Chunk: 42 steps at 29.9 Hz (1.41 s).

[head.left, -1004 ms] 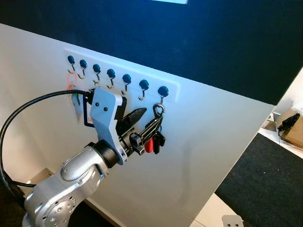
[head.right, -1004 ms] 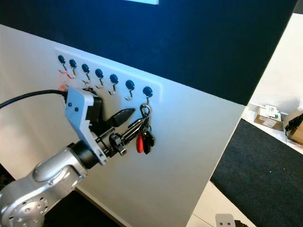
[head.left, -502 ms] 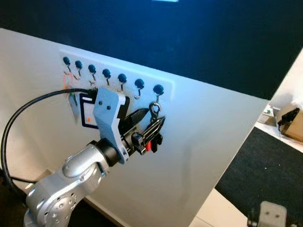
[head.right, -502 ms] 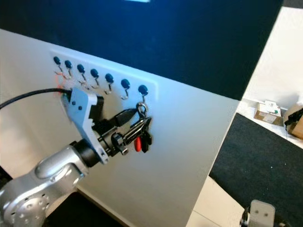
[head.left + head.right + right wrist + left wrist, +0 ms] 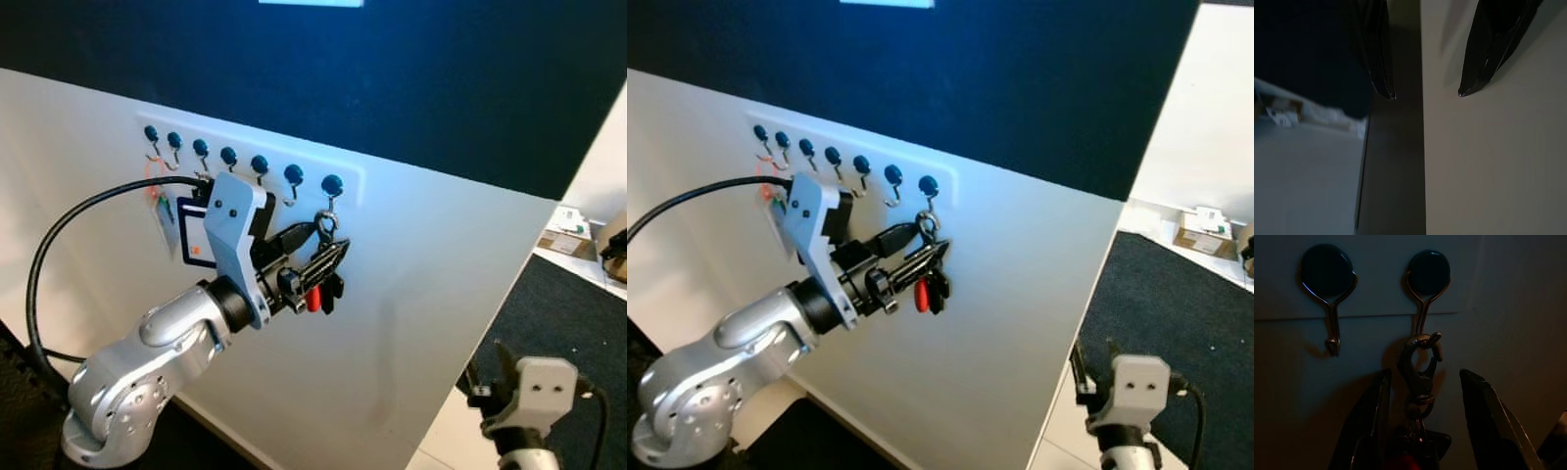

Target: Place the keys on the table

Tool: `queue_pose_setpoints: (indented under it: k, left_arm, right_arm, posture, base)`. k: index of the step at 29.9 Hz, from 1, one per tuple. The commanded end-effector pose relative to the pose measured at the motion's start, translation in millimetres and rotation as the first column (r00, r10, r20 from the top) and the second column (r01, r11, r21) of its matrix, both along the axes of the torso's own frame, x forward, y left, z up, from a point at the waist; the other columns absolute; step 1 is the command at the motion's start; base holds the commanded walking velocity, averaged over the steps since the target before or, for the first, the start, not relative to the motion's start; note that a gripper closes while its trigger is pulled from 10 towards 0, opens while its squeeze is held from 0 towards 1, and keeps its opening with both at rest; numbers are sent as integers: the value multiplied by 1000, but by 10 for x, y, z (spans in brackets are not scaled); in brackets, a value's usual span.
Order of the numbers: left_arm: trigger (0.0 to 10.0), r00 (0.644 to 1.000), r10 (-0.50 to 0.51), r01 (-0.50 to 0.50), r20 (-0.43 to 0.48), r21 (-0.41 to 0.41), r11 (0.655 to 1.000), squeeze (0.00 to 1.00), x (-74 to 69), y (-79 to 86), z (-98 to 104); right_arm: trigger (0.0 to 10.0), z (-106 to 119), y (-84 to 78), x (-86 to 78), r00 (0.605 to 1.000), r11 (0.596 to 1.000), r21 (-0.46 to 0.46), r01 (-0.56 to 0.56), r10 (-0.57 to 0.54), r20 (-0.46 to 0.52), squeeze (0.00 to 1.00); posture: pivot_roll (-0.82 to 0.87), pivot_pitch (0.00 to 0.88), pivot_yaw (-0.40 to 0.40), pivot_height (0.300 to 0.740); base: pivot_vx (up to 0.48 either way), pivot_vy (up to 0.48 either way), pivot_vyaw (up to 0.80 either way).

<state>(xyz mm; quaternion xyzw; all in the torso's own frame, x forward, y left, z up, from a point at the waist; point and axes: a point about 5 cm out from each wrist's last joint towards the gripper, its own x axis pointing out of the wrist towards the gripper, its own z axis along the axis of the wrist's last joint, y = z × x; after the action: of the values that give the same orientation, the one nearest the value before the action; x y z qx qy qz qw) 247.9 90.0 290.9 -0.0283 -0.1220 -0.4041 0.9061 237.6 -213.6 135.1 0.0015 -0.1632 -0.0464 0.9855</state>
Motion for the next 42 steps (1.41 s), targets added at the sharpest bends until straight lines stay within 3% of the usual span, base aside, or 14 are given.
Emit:
queue_pose_setpoints:
  k: [1,11,14,17,20,21,22,26,30,34,35,37,39,42]
  left_arm:
    - [10000,1000,-6,6,13,5,1000,0,22,-3,15]
    - [10000,1000,-24,24,11,4,1000,0,41,-24,3]
    - [10000,1000,-29,29,12,7,1000,0,54,-19,5]
    - [10000,999,-30,30,11,8,1000,0,58,-15,5]
    - [10000,999,-34,34,10,10,999,0,71,-19,3]
    - [10000,999,-34,34,10,10,999,0,71,-19,3]
    - [10000,999,-35,35,10,10,999,0,79,-29,5]
    - [10000,999,-32,32,14,6,999,0,87,-34,13]
    - [10000,999,-29,29,15,8,1000,0,89,-30,12]
    - [10000,1000,-25,25,14,9,1000,0,91,-21,10]
    - [10000,1000,-26,26,15,10,1000,0,92,-19,13]
    - [10000,1000,-27,27,15,10,1000,0,92,-20,13]
    - [10000,999,-29,29,15,9,1000,0,93,-28,12]
    - [10000,999,-33,33,14,8,999,0,92,-35,15]
  right_arm:
    - [10000,140,125,-35,997,997,67,-48,44,56,0]
    - [10000,505,187,-152,963,960,208,-187,137,233,0]
    - [10000,995,196,-112,900,939,191,-286,195,391,0]
    - [10000,1146,237,-104,871,927,185,-327,220,439,0]
    - [10000,1452,402,-91,789,886,125,-446,323,523,0]
    - [10000,1452,402,-91,789,886,125,-446,323,523,0]
    - [10000,1550,558,-106,728,844,30,-536,444,523,0]
    - [10000,1531,753,-172,642,746,-83,-661,619,453,0]
    - [10000,1558,782,-205,613,718,-88,-690,645,457,0]
    - [10000,1764,665,-158,641,783,-19,-622,523,562,0]
    - [10000,1852,501,-58,696,857,12,-515,409,591,0]
    - [10000,1858,446,-26,714,878,16,-479,379,589,0]
    - [10000,1836,224,59,783,942,90,-324,213,585,0]
    - [10000,1828,1,77,807,961,193,-197,47,589,0]
  posture:
    - [54,107,60,740]
    - [45,113,72,740]
    - [45,116,80,740]
    - [45,117,87,740]
    - [42,117,93,740]
    - [42,117,93,740]
    - [43,116,92,740]
    - [51,114,85,740]
    - [53,117,84,740]
    - [59,115,87,740]
    - [51,115,90,740]
    - [51,115,90,740]
    - [51,118,91,740]
    - [51,120,93,740]
  base:
    - [0,0,0]
    - [0,0,0]
    - [0,0,0]
    - [0,0,0]
    - [0,0,0]
    - [0,0,0]
    - [0,0,0]
    - [0,0,0]
    - [0,0,0]
    - [0,0,0]
    - [0,0,0]
    - [0,0,0]
    - [0,0,0]
    - [0,0,0]
